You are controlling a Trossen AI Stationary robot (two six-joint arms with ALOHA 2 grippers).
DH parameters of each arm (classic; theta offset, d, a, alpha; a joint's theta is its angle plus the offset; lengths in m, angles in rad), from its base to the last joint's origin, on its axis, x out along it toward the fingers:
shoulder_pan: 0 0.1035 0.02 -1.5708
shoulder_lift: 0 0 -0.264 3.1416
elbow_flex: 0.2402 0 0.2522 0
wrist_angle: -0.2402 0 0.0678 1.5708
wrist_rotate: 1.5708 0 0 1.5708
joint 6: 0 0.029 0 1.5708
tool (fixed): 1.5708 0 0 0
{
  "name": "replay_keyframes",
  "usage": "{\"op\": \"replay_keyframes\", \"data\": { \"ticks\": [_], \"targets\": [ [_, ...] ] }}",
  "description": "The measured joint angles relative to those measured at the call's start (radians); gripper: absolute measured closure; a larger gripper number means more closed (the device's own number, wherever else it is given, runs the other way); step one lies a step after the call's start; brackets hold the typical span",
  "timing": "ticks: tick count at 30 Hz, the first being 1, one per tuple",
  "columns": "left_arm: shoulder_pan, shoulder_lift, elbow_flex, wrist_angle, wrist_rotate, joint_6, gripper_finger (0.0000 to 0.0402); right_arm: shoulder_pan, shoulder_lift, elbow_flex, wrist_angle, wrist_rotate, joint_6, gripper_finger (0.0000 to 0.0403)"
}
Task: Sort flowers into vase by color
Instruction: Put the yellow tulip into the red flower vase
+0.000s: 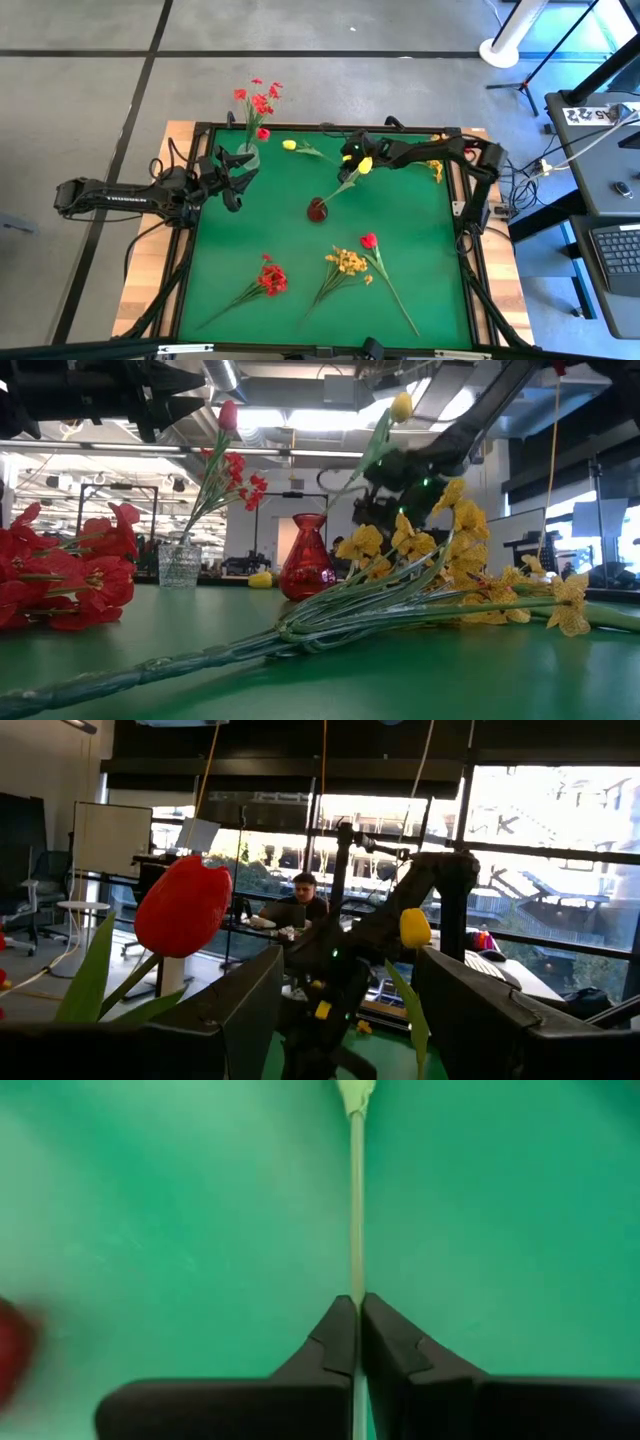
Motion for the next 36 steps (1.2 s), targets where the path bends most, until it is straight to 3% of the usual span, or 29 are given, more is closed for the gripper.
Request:
{"op": "replay_keyframes", "data": {
  "ticks": [17, 24, 28, 32, 36],
  "targets": [
    [-0.007, 0.0, 0.0, 0.002, 0.0, -0.031, 0.0177, -0.023, -0.447, 0.001, -0.181, 0.257, -0.072, 0.0401],
    [-0.024, 0.0, 0.003, -0.008, -0.001, -0.065, 0.0177, -0.02, -0.632, 0.001, -0.182, 0.256, -0.078, 0.0402],
    [-0.048, 0.015, 0.042, -0.055, 0.003, -0.08, 0.0177, 0.009, -0.734, 0.001, -0.174, 0.204, -0.076, 0.0402],
    [-0.083, 0.064, 0.092, -0.081, 0.005, -0.08, 0.0177, 0.085, -0.829, 0.0, -0.153, 0.15, -0.076, 0.0402],
    [-0.116, 0.137, 0.141, -0.083, 0.005, -0.08, 0.0177, 0.212, -0.906, -0.064, -0.026, 0.145, -0.075, 0.0403]
  ]
}}
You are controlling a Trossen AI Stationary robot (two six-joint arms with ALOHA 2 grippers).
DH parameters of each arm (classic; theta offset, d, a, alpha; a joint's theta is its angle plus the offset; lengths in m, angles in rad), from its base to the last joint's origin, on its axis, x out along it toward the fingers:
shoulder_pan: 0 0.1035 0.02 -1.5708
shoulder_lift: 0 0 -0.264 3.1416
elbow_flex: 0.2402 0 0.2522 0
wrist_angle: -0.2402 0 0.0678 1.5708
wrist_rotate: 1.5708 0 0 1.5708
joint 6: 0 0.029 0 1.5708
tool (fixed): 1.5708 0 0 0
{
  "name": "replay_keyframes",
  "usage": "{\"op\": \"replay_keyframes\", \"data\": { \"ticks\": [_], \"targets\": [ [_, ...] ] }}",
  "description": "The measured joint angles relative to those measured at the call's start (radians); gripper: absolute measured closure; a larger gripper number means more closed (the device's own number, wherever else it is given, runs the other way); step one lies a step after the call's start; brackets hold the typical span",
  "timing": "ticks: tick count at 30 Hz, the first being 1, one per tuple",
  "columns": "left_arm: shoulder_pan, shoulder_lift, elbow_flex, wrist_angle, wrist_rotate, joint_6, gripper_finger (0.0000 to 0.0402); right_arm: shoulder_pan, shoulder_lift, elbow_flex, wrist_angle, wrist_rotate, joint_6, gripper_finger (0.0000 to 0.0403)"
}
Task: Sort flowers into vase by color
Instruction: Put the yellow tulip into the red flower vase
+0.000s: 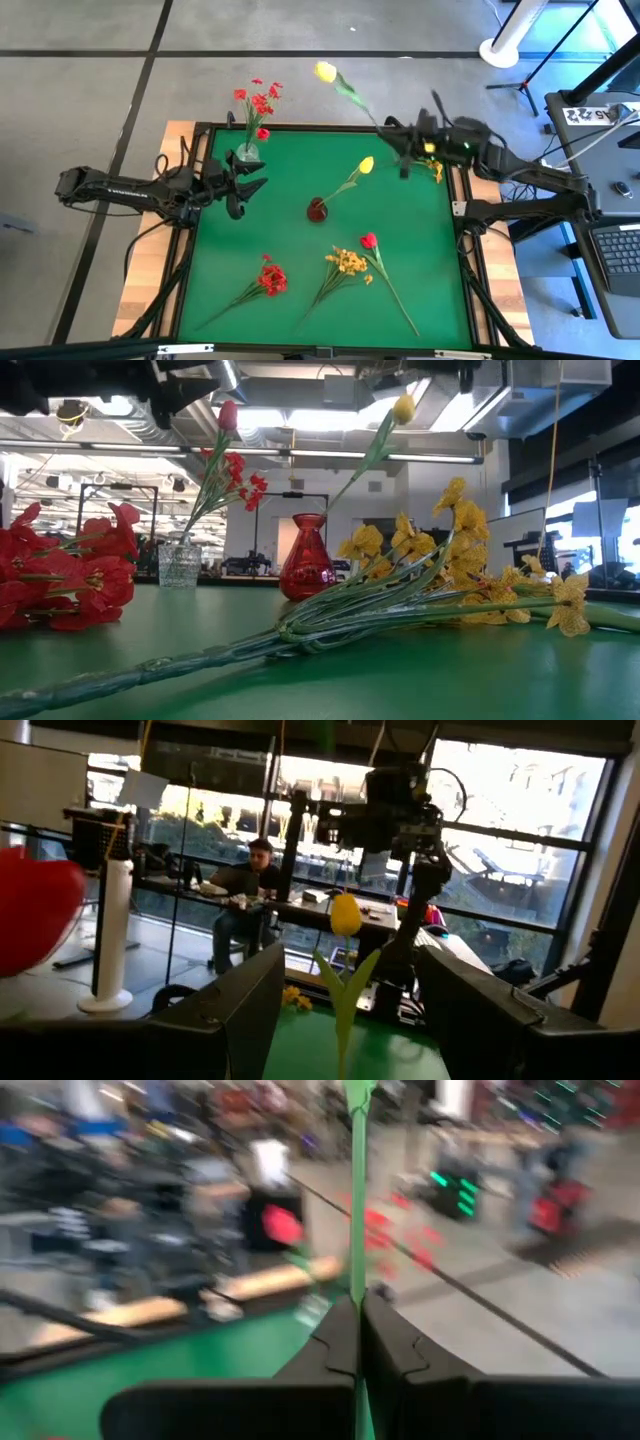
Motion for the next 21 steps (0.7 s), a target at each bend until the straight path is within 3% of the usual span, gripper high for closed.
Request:
{"op": "replay_keyframes", "data": {
  "ticks": [9, 17, 21],
  "targets": [
    [-0.069, 0.246, 0.194, 0.018, 0.03, 0.0, 0.0177, 0.232, 0.012, -0.252, 0.416, 0.074, 0.066, 0.0403],
    [-0.095, 0.507, 0.435, 0.039, 0.048, 0.017, 0.0177, 0.309, 0.122, -0.289, 0.542, 0.111, 0.106, 0.0403],
    [-0.088, 0.6, 0.531, 0.04, 0.01, 0.031, 0.0177, 0.329, 0.149, -0.289, 0.551, 0.111, 0.107, 0.0403]
  ]
}}
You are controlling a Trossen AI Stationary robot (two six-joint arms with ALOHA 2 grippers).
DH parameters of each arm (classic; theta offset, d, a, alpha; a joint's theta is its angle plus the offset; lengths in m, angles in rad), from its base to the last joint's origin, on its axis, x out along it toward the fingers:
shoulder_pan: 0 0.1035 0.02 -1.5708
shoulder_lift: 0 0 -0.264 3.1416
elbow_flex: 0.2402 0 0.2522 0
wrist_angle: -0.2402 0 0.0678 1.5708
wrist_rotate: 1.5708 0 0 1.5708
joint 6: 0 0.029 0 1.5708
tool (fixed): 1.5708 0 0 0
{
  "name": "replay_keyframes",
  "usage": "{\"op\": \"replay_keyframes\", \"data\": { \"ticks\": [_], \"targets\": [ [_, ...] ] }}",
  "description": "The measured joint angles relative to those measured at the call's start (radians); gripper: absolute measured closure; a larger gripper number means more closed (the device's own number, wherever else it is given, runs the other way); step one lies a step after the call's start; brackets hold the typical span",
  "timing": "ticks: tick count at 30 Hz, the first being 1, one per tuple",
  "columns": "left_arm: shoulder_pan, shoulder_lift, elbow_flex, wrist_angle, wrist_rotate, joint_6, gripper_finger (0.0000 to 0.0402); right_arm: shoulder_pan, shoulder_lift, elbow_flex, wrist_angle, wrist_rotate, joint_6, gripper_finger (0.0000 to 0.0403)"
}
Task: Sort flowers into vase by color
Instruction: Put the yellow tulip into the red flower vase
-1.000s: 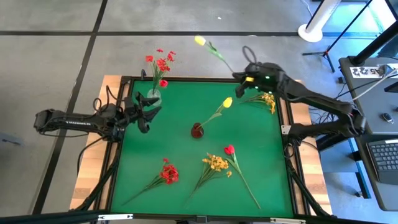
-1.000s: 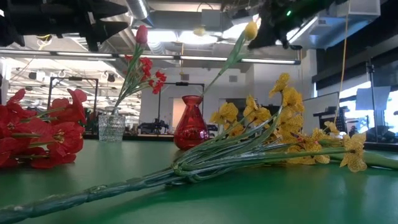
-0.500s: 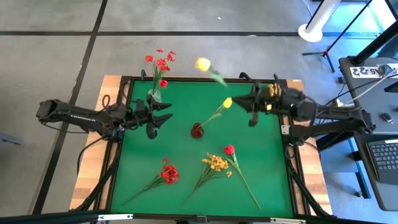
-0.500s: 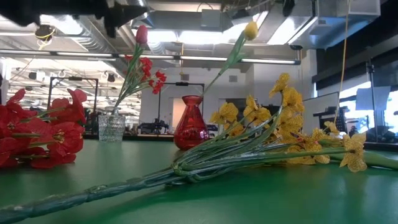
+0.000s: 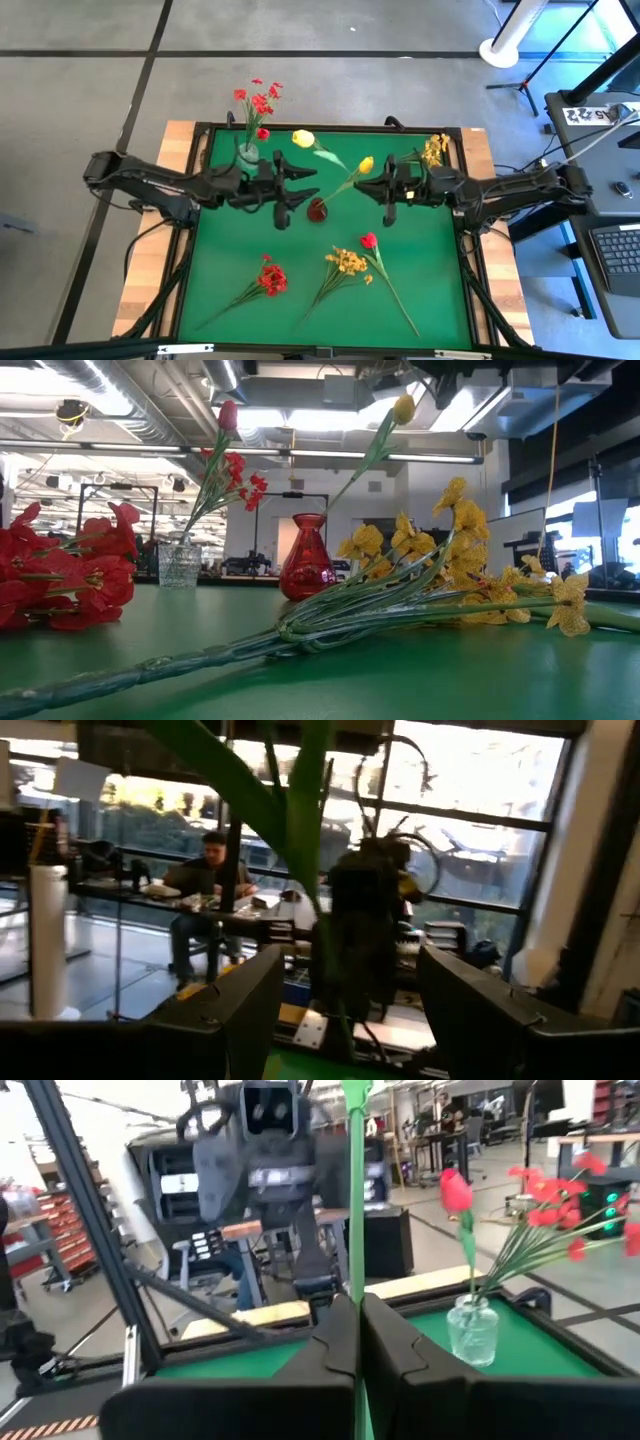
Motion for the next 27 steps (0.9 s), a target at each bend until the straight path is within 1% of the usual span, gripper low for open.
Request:
{"op": "replay_keyframes", "data": {
  "ticks": [3, 5, 9, 14, 21, 27],
  "targets": [
    [0.014, 0.049, 0.05, 0.0, -0.062, -0.017, 0.0177, 0.015, 0.012, 0.0, 0.001, 0.001, 0.0, 0.0403],
    [0.025, 0.069, 0.068, -0.002, -0.081, -0.024, 0.0177, 0.022, 0.014, 0.0, 0.004, 0.001, 0.0, 0.0403],
    [0.04, 0.093, 0.078, 0.051, -0.056, -0.032, 0.0177, 0.024, 0.015, 0.0, -0.001, 0.0, 0.0, 0.0403],
    [0.04, 0.095, 0.079, 0.113, -0.036, -0.031, 0.0177, 0.024, 0.015, 0.0, -0.017, 0.0, 0.0, 0.0403],
    [0.045, 0.095, 0.079, 0.13, -0.035, -0.031, 0.0177, 0.024, 0.015, 0.0, -0.018, -0.017, 0.0, 0.0403],
    [0.061, 0.095, 0.079, 0.135, -0.035, -0.032, 0.0177, 0.022, 0.049, 0.001, -0.013, -0.037, 0.006, 0.0403]
  ]
}}
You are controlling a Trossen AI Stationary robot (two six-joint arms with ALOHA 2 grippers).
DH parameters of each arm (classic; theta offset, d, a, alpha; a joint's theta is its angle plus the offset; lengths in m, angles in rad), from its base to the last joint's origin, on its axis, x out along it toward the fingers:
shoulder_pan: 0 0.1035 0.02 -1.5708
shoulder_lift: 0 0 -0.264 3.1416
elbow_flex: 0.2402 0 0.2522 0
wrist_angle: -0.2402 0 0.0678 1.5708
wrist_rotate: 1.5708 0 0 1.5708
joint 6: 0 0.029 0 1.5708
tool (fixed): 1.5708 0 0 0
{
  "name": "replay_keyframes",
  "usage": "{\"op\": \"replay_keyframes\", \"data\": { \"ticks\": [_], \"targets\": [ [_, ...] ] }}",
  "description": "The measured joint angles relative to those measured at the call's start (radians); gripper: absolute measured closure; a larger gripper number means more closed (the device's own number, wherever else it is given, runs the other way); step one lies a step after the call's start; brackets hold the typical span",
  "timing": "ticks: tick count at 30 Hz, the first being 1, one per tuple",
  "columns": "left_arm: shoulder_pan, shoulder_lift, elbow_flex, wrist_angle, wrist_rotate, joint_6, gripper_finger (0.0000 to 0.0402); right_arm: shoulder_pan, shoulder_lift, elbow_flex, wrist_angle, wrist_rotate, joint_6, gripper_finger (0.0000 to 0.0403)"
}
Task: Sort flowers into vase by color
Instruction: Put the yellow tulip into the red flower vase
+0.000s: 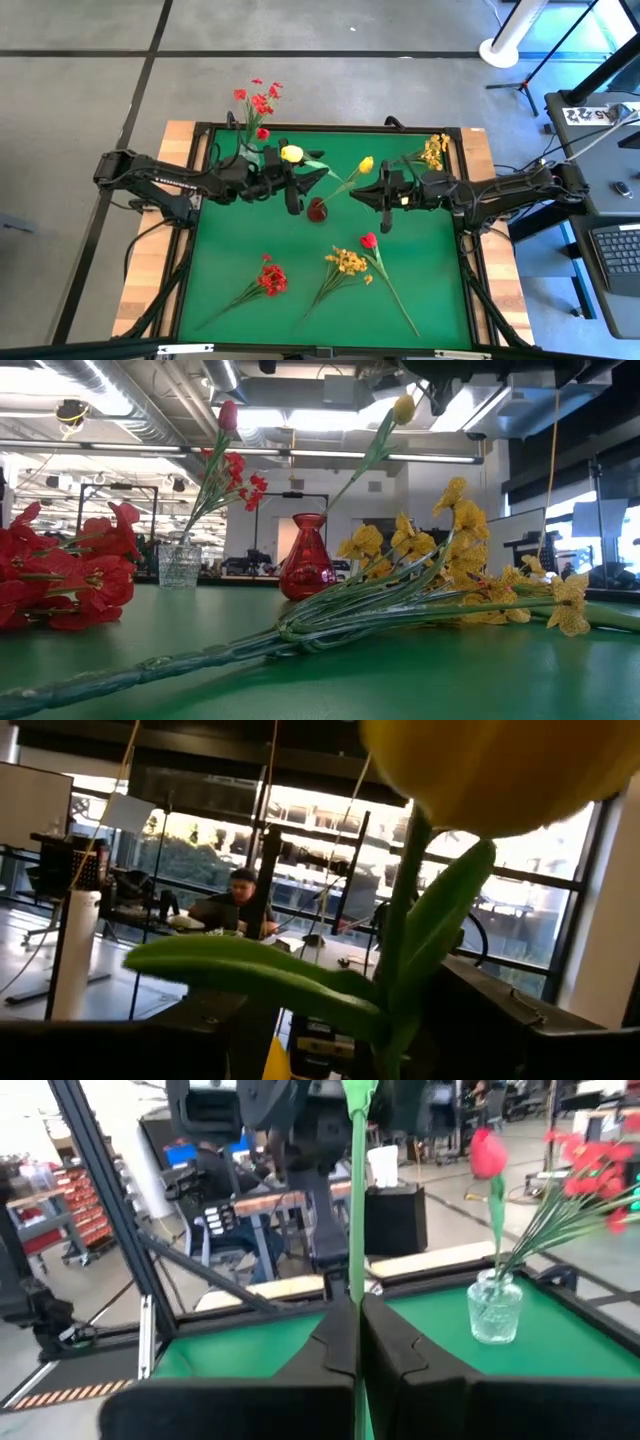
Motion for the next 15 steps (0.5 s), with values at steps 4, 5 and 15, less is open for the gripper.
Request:
{"op": "replay_keyframes", "data": {
  "ticks": [4, 5, 15],
  "targets": [
    [0.011, 0.0, 0.0, 0.0, 0.0, 0.0, 0.0181, 0.0, 0.031, 0.0, 0.0, -0.015, 0.003, 0.0403],
    [0.012, 0.0, 0.0, -0.001, -0.001, 0.0, 0.0187, 0.0, 0.035, 0.0, 0.0, -0.014, 0.005, 0.0403],
    [0.008, 0.0, 0.0, -0.04, -0.014, 0.0, 0.034, -0.002, 0.032, 0.0, 0.0, 0.0, -0.001, 0.0398]
  ]
}}
